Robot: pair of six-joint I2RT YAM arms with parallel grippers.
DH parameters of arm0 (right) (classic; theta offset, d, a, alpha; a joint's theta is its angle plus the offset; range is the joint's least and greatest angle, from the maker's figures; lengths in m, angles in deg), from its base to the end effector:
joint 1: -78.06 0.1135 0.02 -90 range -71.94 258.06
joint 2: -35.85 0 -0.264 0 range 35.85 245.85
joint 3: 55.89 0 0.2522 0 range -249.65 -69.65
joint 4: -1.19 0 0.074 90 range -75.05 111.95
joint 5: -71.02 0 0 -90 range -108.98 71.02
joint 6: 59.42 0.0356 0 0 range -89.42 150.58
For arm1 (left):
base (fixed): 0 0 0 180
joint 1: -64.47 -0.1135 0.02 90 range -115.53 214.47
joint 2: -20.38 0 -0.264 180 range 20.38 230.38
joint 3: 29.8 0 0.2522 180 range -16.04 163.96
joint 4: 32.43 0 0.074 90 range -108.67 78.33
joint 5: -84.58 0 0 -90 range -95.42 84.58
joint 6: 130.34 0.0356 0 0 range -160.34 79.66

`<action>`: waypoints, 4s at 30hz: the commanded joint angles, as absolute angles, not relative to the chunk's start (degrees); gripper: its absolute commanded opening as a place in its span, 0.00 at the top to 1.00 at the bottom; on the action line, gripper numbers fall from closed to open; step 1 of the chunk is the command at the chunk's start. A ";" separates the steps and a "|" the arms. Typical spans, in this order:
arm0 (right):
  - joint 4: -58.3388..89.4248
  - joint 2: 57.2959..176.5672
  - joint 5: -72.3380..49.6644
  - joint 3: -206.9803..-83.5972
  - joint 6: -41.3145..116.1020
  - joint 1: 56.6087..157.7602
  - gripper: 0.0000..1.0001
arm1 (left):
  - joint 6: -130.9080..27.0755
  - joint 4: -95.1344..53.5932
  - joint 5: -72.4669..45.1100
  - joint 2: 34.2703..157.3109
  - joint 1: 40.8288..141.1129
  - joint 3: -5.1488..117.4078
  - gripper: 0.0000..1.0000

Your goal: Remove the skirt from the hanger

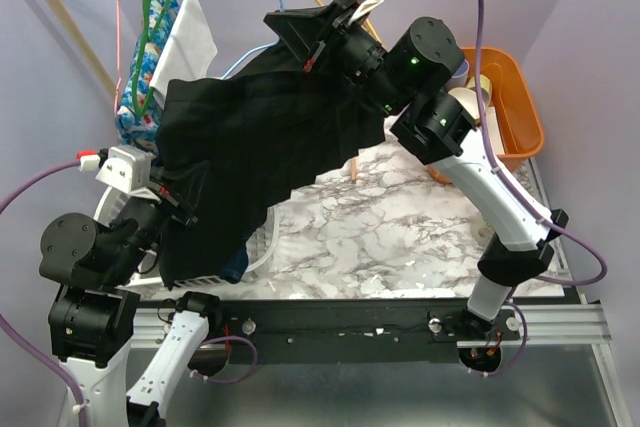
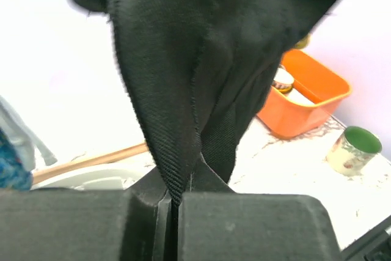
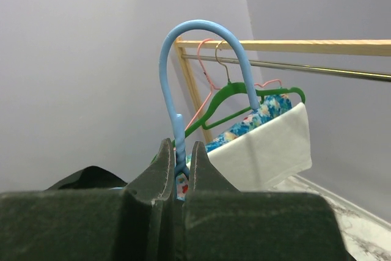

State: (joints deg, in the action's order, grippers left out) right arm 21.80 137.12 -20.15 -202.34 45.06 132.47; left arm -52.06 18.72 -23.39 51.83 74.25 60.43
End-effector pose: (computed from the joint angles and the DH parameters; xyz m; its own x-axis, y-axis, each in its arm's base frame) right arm 0.2037 0.2834 0.5969 0.0337 0.4767 -0.8784 -0.8373 0.4935 0.2356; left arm 0.0301 -0.0163 0.4812 0.0341 -0.2019 -0.9788 0.4799 0.8624 -0.1612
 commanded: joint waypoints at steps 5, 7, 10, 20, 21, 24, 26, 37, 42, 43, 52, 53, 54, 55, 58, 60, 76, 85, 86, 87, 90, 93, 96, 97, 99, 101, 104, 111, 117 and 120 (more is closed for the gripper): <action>12.67 129.64 -31.18 -197.89 44.91 132.73 0.99 | -52.11 22.02 -7.46 52.55 74.49 63.41 1.00; 11.26 128.06 -32.68 -195.08 44.91 132.81 0.99 | -52.73 22.20 -0.95 52.38 74.49 63.76 1.00; 9.24 126.04 -35.76 -191.57 44.99 132.64 0.99 | -53.69 21.94 4.94 51.94 74.49 63.85 1.00; 5.98 122.25 -37.00 -186.91 47.10 132.64 0.99 | -54.75 22.47 13.63 53.96 74.49 66.31 1.00; 5.46 121.64 -37.08 -186.64 47.28 132.72 0.99 | -54.05 21.77 14.52 53.87 74.49 66.05 1.00; 4.06 120.23 -38.40 -184.97 48.33 132.73 0.99 | -53.34 20.54 18.39 54.05 74.49 64.73 1.00; 3.26 119.44 -39.28 -184.18 49.12 132.73 0.99 | -53.52 19.92 18.66 54.05 74.49 63.86 1.00; 0.97 115.57 -37.53 -180.14 52.11 132.72 0.99 | -51.94 17.20 24.18 55.80 74.49 62.28 1.00; 1.41 114.08 -34.71 -180.48 54.39 132.73 0.99 | -52.20 14.91 26.83 56.42 74.49 60.25 1.00; 1.50 113.81 -34.54 -180.40 54.40 132.73 0.99 | -52.11 14.91 27.71 56.59 74.49 60.42 1.00; -1.57 110.30 -36.38 -176.45 53.69 132.73 0.99 | -52.46 15.52 31.67 57.03 74.49 60.25 1.00; -1.84 110.21 -36.47 -176.27 53.69 132.64 0.99 | -52.90 15.70 31.67 56.86 74.49 59.64 1.00; -1.93 110.12 -36.38 -176.27 53.69 132.72 0.99 | -53.17 16.05 31.67 56.77 74.49 59.37 1.00; -1.84 110.12 -36.21 -176.53 53.69 132.73 0.99 | -53.34 15.88 31.50 56.60 74.49 59.02 1.00; -1.92 110.21 -35.50 -176.62 54.48 132.72 0.99 | -54.48 15.44 31.67 55.98 74.49 58.84 1.00; -2.54 109.86 -35.33 -175.92 55.10 132.72 0.99 | -55.45 15.52 32.11 55.72 74.49 58.32 1.00; -15.97 104.06 -41.56 -165.47 55.63 132.72 0.99 | -60.55 20.27 36.59 57.04 74.49 56.83 1.00; -18.01 102.30 -42.71 -165.10 54.13 132.64 0.99 | -63.10 21.41 35.01 58.18 74.49 57.00 1.00; -18.36 102.12 -42.97 -164.67 54.05 132.72 0.99 | -63.10 21.41 35.88 58.70 74.49 56.74 1.00; -18.97 101.60 -43.67 -163.36 53.70 132.64 0.99 | -63.10 21.24 36.67 58.79 74.49 56.30 1.00; -20.12 100.45 -44.38 -162.38 52.47 132.64 0.99 | -62.92 20.19 38.87 58.09 74.49 54.63 1.00; -19.42 100.19 -44.55 -162.82 51.24 132.73 0.99 | -60.99 18.34 40.72 57.91 74.49 55.76 1.00; -19.24 100.10 -44.47 -162.56 50.71 132.73 0.99 | -61.17 19.21 40.11 59.05 74.49 57.79 1.00; -19.59 100.10 -44.73 -162.21 50.71 132.64 0.99 | -61.51 19.39 39.59 59.14 74.49 57.88 1.00; -19.77 100.36 -43.86 -162.03 50.62 132.72 0.99 | -60.82 18.52 39.58 59.49 74.49 57.70 1.00; -18.37 100.97 -42.63 -163.08 50.88 132.64 0.99 | -59.15 17.46 40.46 60.46 74.49 59.18 1.00; -17.14 101.86 -38.32 -164.05 51.06 132.64 0.99 | -56.51 13.87 40.38 60.73 74.49 60.95 1.00; -21.61 103.70 -30.60 -164.22 53.25 132.64 0.99 | -53.79 7.44 38.01 60.55 74.49 61.31 1.00; -21.17 109.67 -22.07 -171.78 55.89 132.72 0.99 | -52.20 5.24 36.25 58.88 74.49 55.87 1.00; -22.58 111.86 -19.25 -173.80 56.68 132.72 0.99 | -52.11 5.76 35.01 59.58 74.49 54.72 1.00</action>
State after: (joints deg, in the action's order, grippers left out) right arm -15.68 110.35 -25.31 -169.29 55.92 133.43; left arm -54.60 6.63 31.60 59.43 75.65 57.17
